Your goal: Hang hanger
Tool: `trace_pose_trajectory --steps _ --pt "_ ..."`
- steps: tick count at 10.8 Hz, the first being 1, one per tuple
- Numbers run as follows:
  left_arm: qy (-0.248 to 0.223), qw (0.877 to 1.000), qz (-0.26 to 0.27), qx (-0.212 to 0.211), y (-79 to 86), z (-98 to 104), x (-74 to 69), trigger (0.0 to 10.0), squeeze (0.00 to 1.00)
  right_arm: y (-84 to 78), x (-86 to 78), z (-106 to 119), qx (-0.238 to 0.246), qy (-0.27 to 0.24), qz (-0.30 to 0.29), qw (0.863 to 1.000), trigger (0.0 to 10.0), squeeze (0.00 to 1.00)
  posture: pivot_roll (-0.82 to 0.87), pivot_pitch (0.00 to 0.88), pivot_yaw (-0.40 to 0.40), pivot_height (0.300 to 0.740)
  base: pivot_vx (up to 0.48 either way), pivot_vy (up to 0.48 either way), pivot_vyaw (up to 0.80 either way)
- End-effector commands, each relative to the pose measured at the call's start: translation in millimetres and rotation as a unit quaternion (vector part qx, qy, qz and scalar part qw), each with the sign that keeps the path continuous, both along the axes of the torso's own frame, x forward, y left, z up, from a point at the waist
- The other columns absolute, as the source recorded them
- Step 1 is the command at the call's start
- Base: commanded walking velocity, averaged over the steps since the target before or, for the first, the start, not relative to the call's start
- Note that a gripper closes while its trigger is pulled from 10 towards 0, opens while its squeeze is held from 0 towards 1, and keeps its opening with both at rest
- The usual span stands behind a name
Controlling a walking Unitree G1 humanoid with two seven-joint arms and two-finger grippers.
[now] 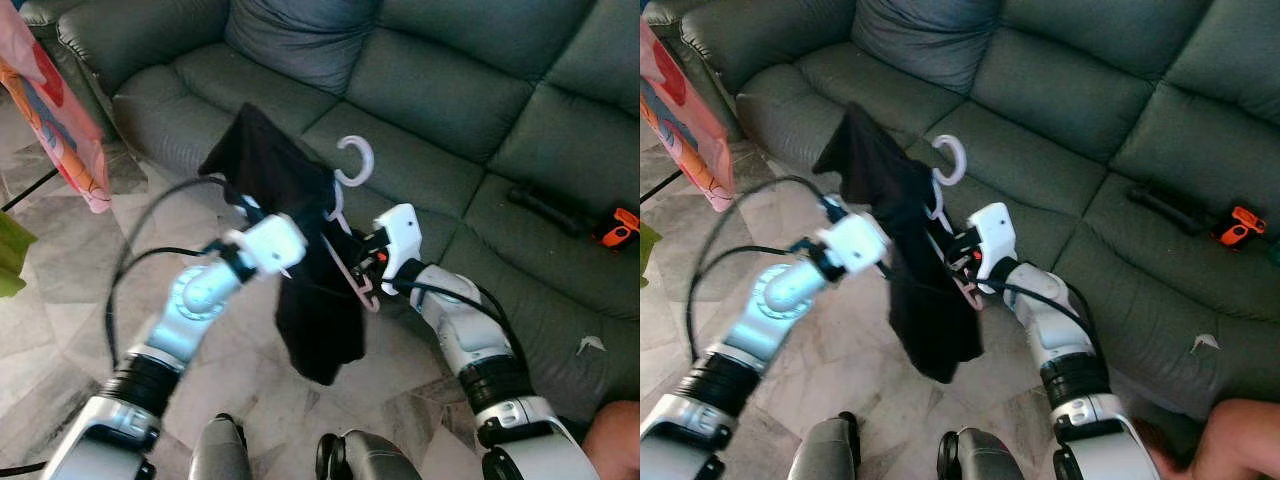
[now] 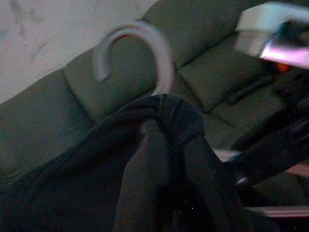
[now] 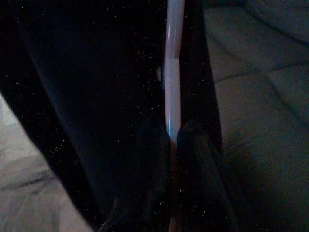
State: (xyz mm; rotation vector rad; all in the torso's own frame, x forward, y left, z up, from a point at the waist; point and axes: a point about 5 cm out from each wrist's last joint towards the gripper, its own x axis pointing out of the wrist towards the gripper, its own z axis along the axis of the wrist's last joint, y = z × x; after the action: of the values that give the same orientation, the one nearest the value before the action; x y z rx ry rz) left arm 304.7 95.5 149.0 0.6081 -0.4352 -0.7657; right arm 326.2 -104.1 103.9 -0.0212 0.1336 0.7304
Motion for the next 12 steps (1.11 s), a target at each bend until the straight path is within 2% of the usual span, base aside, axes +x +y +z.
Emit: trace_pose_trajectory --steps 1,2,3,4,5,6,7,10,11,12 --pt "-0.005 1.0 -0.016 0.002 -6.4 1 -4.4 0.0 0.0 5.4 3.9 11 0.016 -0.023 0.005 1.0 10.0 0.0 0.02 0.145 -0.089 0.74 0.0 0.0 0.0" --pt "-0.011 1.0 -0.004 0.005 -5.0 1 -3.4 0.0 0.0 10.0 -0.6 7 0.008 -0.013 0.029 0.999 10.0 0.0 0.02 0.149 -0.089 0.74 0.0 0.0 0.0" --pt "-0.025 1.0 0.011 0.003 -3.6 5 0.0 0.1 0.0 12.4 -10.5 -6 -0.021 0.011 0.067 0.997 10.0 0.0 0.02 0.151 -0.089 0.74 0.0 0.0 0.0" --pt "-0.026 1.0 0.01 0.009 -3.4 5 0.4 1.1 0.0 10.7 -12.0 -9 -0.026 0.007 0.063 0.998 10.0 0.0 0.02 0.151 -0.088 0.74 0.0 0.0 0.0" --pt "-0.021 0.999 0.009 0.023 -2.7 2 0.4 3.7 0.0 6.1 -10.2 -5 -0.019 -0.004 0.052 0.998 10.0 0.0 0.02 0.152 -0.086 0.74 0.0 0.0 0.0" --pt "0.012 0.999 0.013 0.033 -1.3 -9 0.7 10.0 0.59 2.9 -6.1 1 -0.001 -0.016 0.035 0.999 10.0 0.0 0.01 0.152 -0.085 0.74 0.0 0.0 0.0" --pt "0.037 0.999 0.015 0.032 1.2 -18 -1.1 10.0 1.0 2.8 -5.5 7 0.012 -0.034 0.037 0.999 10.0 0.0 0.02 0.151 -0.085 0.74 0.0 0.0 0.0" --pt "0.115 0.989 -0.043 0.079 4.5 -45 -20.5 10.0 1.0 0.4 -6.4 13 0.026 -0.059 0.041 0.997 10.0 0.0 0.03 0.151 -0.086 0.74 0.0 0.0 0.0" --pt "0.138 0.985 -0.047 0.09 9.6 -53 -26.0 10.0 1.0 -2.2 -5.7 14 0.027 -0.066 0.04 0.997 10.0 0.0 0.03 0.151 -0.085 0.74 0.0 0.0 0.0" --pt "0.139 0.986 -0.028 0.083 18.1 -54 -24.8 10.0 1.0 -6.0 -6.7 15 0.018 -0.071 0.048 0.996 10.0 0.0 0.02 0.152 -0.083 0.74 0.0 0.0 0.0"
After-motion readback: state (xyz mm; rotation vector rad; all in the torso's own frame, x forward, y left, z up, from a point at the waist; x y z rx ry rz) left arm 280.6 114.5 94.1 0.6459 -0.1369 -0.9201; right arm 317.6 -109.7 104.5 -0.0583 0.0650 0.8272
